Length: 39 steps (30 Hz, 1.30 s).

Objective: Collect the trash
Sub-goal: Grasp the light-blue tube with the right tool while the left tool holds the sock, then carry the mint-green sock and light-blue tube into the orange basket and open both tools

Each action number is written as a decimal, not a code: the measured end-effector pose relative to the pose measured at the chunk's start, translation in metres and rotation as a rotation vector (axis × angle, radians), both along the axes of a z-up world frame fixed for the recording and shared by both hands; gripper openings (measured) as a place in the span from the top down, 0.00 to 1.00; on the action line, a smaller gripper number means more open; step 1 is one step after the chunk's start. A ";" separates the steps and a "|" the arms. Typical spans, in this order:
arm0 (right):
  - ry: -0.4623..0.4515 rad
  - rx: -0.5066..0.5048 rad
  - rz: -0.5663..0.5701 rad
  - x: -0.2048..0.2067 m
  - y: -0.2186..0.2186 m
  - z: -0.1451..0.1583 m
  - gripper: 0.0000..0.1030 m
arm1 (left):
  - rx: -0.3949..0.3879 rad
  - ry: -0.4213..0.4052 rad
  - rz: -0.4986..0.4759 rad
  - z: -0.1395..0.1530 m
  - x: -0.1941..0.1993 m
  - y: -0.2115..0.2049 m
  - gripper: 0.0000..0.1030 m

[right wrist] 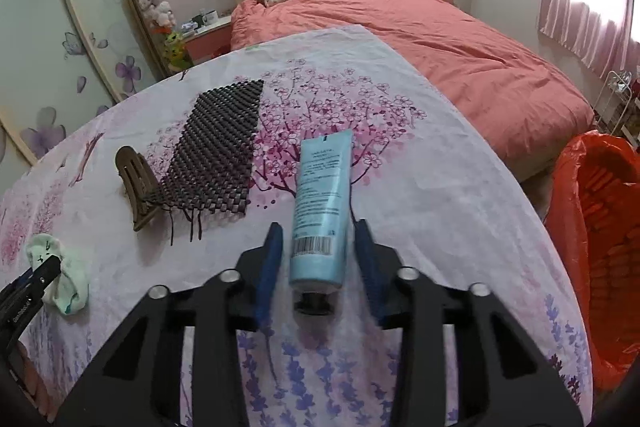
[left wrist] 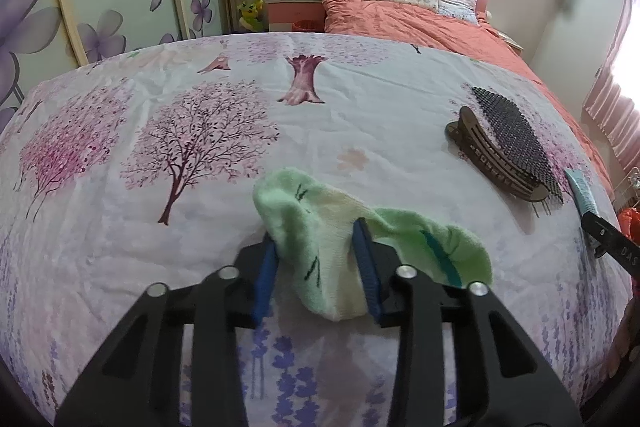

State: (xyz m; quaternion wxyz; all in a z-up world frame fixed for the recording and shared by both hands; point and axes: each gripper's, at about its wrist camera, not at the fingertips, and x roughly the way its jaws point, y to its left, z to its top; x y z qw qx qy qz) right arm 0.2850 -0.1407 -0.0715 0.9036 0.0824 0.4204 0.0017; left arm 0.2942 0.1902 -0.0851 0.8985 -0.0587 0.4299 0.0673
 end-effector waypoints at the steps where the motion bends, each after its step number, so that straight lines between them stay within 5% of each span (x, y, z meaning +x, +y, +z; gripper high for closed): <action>1: -0.001 0.007 0.002 0.000 -0.002 0.000 0.72 | -0.002 -0.001 -0.001 0.000 0.000 -0.001 0.71; 7: -0.005 0.020 0.015 -0.003 -0.004 0.000 0.73 | -0.018 -0.025 -0.016 0.002 0.003 -0.005 0.92; 39: -0.196 0.098 0.037 -0.064 -0.050 0.064 0.73 | -0.069 -0.245 -0.201 0.104 -0.032 -0.087 0.93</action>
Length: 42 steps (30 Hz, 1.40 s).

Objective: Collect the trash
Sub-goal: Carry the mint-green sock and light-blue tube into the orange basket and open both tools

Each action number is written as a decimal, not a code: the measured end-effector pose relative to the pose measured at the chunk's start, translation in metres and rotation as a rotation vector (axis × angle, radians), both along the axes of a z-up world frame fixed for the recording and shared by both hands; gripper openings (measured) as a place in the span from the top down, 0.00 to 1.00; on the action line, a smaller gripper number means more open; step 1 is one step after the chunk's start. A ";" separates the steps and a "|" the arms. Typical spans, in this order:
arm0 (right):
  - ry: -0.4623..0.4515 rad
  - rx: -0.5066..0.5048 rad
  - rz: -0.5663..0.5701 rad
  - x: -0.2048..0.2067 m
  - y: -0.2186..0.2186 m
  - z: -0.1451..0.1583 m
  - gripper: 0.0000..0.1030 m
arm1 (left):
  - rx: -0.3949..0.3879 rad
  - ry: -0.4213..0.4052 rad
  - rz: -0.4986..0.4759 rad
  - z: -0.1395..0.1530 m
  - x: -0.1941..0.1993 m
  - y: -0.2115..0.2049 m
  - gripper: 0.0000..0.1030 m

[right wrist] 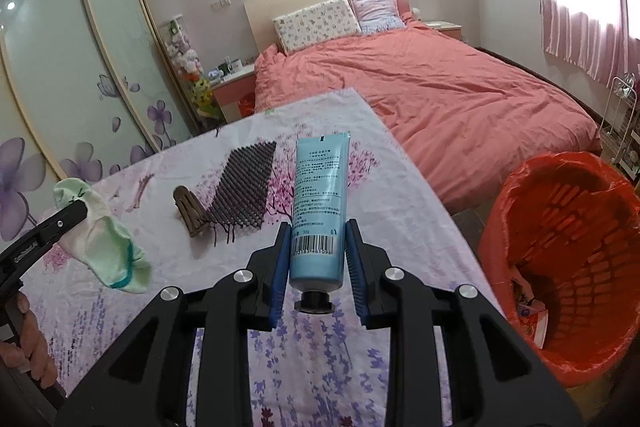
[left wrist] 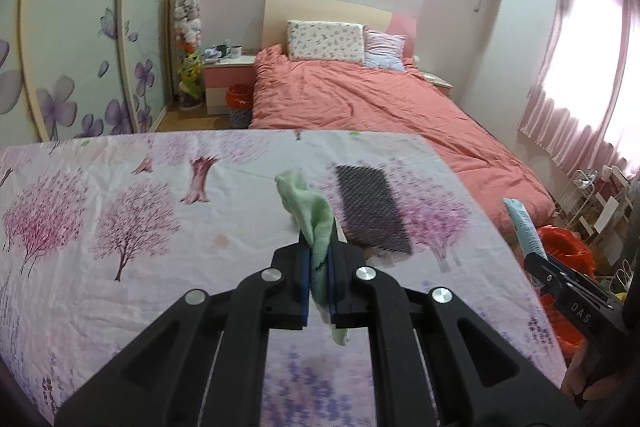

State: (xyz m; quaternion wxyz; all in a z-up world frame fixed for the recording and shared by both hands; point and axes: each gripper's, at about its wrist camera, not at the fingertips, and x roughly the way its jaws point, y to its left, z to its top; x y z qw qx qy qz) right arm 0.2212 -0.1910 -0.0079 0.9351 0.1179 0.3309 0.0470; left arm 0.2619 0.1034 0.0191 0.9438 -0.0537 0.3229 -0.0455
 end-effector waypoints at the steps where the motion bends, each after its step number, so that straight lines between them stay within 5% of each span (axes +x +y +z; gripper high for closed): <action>1: -0.005 0.003 -0.001 -0.002 -0.002 0.002 0.73 | -0.001 -0.006 -0.011 0.004 -0.002 -0.005 0.93; 23: -0.114 0.015 -0.190 -0.058 -0.111 0.022 0.73 | 0.011 -0.074 -0.357 0.042 -0.032 -0.189 0.92; 42: -0.071 0.112 -0.333 -0.061 -0.206 -0.013 0.73 | 0.015 0.057 -0.572 -0.016 -0.019 -0.336 0.89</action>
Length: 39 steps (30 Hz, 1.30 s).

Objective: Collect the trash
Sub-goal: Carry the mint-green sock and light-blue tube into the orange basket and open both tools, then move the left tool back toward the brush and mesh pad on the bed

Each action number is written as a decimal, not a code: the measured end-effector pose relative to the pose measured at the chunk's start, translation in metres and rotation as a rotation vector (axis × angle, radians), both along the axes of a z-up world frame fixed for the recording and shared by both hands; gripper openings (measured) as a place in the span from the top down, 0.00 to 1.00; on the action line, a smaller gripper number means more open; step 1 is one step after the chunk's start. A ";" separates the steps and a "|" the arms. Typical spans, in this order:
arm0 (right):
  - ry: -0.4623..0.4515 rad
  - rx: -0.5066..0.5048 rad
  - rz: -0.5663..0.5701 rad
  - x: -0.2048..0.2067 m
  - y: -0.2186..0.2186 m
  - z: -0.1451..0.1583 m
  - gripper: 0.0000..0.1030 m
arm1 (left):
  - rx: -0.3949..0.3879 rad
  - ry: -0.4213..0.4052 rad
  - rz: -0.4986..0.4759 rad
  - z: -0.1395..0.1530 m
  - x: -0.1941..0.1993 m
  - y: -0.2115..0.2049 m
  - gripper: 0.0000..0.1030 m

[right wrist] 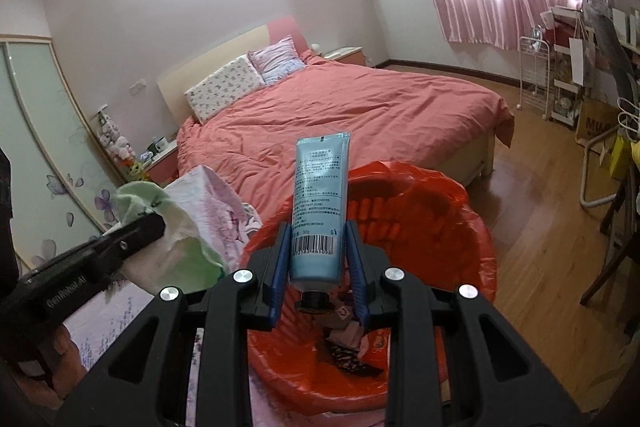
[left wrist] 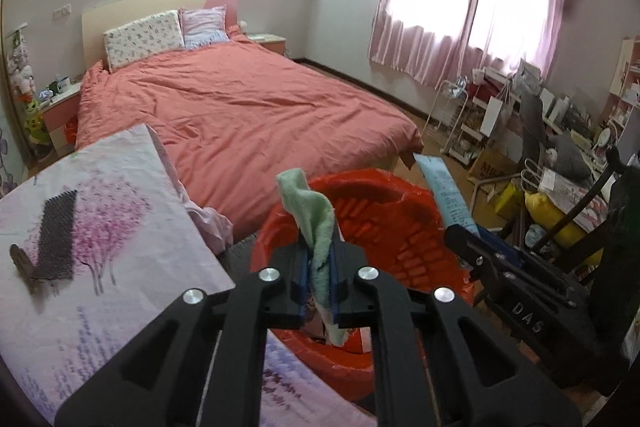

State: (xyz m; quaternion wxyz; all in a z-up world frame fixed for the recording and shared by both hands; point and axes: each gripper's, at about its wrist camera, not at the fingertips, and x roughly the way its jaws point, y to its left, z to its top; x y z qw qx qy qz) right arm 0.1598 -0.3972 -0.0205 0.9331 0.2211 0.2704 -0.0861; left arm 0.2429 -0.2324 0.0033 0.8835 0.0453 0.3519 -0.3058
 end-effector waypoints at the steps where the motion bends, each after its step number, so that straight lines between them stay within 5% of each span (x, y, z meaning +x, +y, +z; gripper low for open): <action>1: 0.003 0.009 0.003 0.000 -0.001 -0.002 0.73 | 0.009 0.007 0.004 -0.005 0.002 -0.004 0.83; 4: 0.026 0.043 0.011 0.004 -0.007 -0.009 0.72 | 0.039 0.023 0.024 -0.017 0.008 -0.008 0.64; 24: 0.075 -0.085 0.058 0.010 0.039 -0.008 0.67 | 0.167 0.046 0.326 -0.053 0.037 0.130 0.48; 39: 0.107 -0.158 0.225 0.032 0.114 -0.015 0.67 | 0.138 0.090 0.660 -0.062 0.066 0.279 0.45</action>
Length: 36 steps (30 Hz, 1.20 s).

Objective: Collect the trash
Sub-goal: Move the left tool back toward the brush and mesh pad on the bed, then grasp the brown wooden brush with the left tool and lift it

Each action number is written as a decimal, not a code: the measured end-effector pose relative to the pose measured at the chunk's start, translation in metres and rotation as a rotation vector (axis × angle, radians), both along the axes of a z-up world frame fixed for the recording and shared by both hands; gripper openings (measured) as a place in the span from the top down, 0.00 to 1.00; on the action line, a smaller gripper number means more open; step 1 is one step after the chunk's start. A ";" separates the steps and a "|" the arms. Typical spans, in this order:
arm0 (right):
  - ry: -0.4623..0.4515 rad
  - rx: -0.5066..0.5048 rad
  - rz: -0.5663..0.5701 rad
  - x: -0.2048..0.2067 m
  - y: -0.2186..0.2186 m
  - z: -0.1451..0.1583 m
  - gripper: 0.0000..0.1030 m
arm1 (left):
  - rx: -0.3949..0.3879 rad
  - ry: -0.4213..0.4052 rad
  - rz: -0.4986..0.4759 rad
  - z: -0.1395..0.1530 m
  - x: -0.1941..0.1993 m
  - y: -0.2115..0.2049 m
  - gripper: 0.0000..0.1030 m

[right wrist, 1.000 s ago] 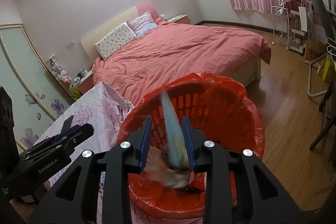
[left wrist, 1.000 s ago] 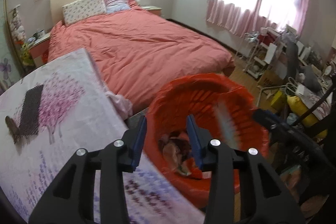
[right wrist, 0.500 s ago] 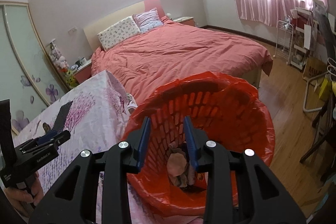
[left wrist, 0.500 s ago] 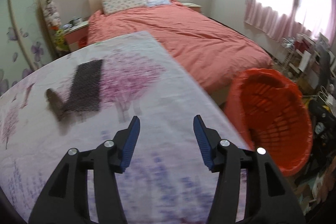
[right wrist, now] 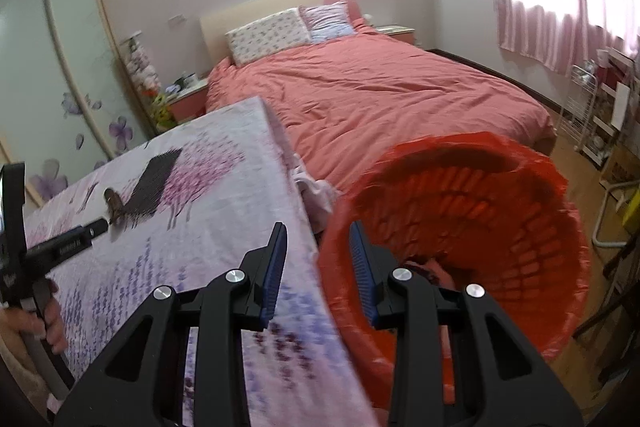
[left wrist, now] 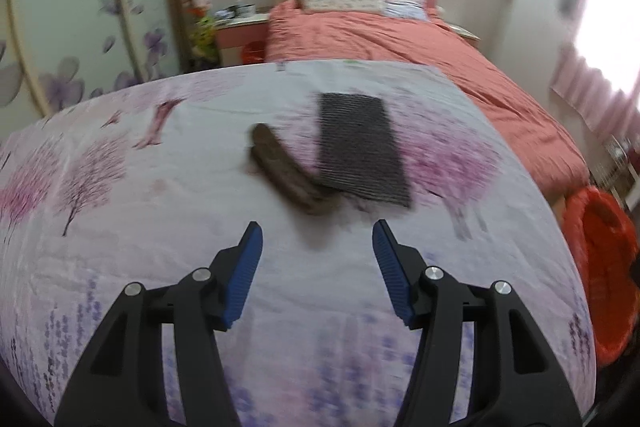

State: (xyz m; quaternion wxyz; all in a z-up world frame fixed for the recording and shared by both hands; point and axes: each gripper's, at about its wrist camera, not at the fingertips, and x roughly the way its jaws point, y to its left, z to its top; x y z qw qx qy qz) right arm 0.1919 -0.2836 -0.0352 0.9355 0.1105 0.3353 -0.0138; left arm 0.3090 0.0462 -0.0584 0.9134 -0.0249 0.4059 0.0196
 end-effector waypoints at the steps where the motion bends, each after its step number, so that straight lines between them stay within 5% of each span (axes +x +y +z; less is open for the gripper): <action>1: 0.004 -0.002 0.008 0.002 0.003 -0.001 0.67 | -0.004 0.000 0.013 0.000 0.003 0.006 0.45; 11: 0.027 -0.003 0.067 0.027 0.037 -0.005 0.67 | -0.082 0.031 0.147 -0.005 0.063 0.045 0.45; 16: 0.042 -0.007 0.094 0.041 0.057 -0.010 0.67 | -0.055 0.062 0.157 -0.014 0.088 0.040 0.46; 24: 0.069 -0.010 0.140 0.045 0.083 -0.017 0.67 | 0.001 0.055 0.093 -0.020 0.091 0.023 0.70; 28: 0.079 -0.012 0.151 0.044 0.090 -0.018 0.67 | -0.029 0.066 0.109 -0.020 0.090 0.026 0.69; 31: 0.083 -0.014 0.159 0.045 0.095 -0.018 0.67 | -0.071 0.098 0.138 -0.023 0.096 0.028 0.59; 36: 0.085 -0.026 0.164 0.046 0.098 -0.017 0.67 | 0.027 0.073 0.089 -0.030 0.092 0.018 0.63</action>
